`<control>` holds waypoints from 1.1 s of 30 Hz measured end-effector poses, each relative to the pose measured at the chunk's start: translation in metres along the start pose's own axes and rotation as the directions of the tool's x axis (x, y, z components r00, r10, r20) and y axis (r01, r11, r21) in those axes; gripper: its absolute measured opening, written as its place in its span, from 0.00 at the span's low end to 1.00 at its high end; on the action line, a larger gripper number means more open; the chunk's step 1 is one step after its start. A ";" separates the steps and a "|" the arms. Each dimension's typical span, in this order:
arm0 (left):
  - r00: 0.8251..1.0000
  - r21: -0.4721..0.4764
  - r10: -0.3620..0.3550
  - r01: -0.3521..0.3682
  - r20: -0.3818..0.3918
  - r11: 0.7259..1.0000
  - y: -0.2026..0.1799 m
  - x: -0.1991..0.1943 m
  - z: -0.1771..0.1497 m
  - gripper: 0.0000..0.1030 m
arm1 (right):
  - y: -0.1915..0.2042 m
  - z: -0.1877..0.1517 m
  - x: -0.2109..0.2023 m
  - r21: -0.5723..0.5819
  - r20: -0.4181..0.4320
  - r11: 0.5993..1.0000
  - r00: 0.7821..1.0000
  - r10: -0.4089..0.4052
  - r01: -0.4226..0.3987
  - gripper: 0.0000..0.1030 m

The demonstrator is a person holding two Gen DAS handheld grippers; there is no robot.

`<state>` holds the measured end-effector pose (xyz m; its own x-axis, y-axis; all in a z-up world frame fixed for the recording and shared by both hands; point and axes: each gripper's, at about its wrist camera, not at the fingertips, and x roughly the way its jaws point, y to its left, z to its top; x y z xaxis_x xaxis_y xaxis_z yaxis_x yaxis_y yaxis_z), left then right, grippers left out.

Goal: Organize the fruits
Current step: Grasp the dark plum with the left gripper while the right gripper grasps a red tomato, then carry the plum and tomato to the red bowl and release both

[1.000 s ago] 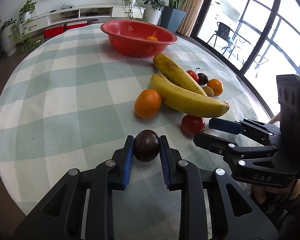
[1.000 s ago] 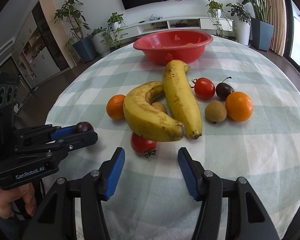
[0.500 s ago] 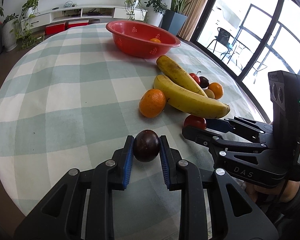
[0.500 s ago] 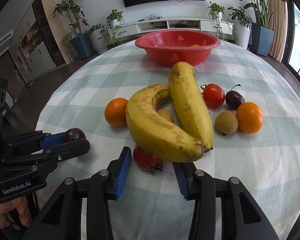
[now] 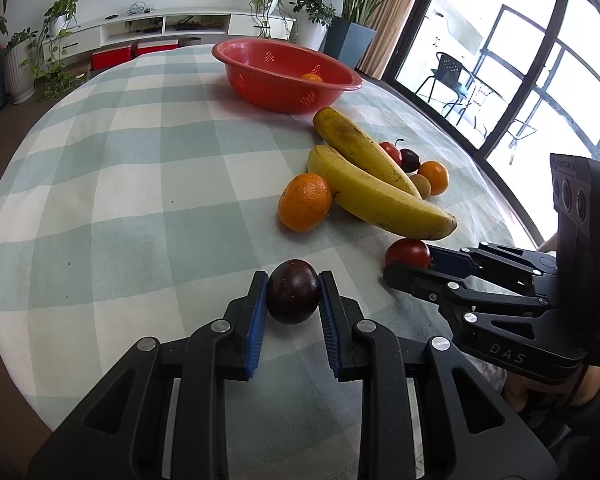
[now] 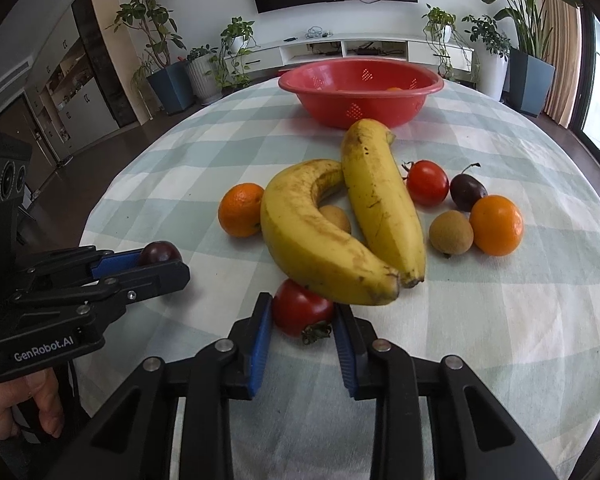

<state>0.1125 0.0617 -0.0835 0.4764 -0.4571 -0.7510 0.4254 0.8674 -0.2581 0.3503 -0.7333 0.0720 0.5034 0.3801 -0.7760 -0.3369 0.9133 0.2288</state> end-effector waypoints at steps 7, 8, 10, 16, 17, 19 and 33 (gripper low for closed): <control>1.000 -0.002 -0.009 0.009 -0.009 1.000 -0.008 -0.004 -0.007 0.23 | -0.008 -0.019 -0.029 0.026 -0.025 0.998 0.998 0.059 -0.059 0.31; 1.000 -0.002 -0.009 0.009 -0.010 1.000 -0.010 -0.005 -0.008 0.23 | -0.010 -0.020 -0.033 0.034 -0.024 0.997 0.997 0.069 -0.069 0.31; 1.000 -0.005 -0.012 0.012 -0.010 1.000 -0.013 -0.007 -0.010 0.23 | -0.012 -0.023 -0.041 0.036 -0.015 0.996 0.997 0.081 -0.080 0.31; 1.000 -0.018 -0.016 0.016 0.003 1.000 -0.014 -0.018 -0.006 0.23 | -0.035 -0.016 -0.063 0.080 0.042 0.993 0.996 0.082 -0.085 0.31; 1.000 -0.019 -0.016 0.016 0.009 1.000 -0.014 -0.022 -0.003 0.23 | -0.042 -0.013 -0.066 0.091 0.051 0.993 0.996 0.074 -0.079 0.31; 1.000 -0.015 -0.018 0.018 0.023 1.000 -0.015 -0.028 0.007 0.23 | -0.058 -0.007 -0.072 0.112 0.071 0.992 0.996 0.053 -0.061 0.31; 0.995 0.092 0.015 -0.024 0.094 0.995 -0.018 -0.023 0.165 0.23 | -0.166 0.113 -0.104 0.162 0.236 0.984 0.966 -0.110 0.073 0.31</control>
<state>0.2208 0.0248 0.0387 0.5534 -0.4603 -0.6942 0.4827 0.8564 -0.1830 0.4436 -0.9080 0.1811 0.7108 0.3008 -0.6358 -0.1660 0.9501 0.2640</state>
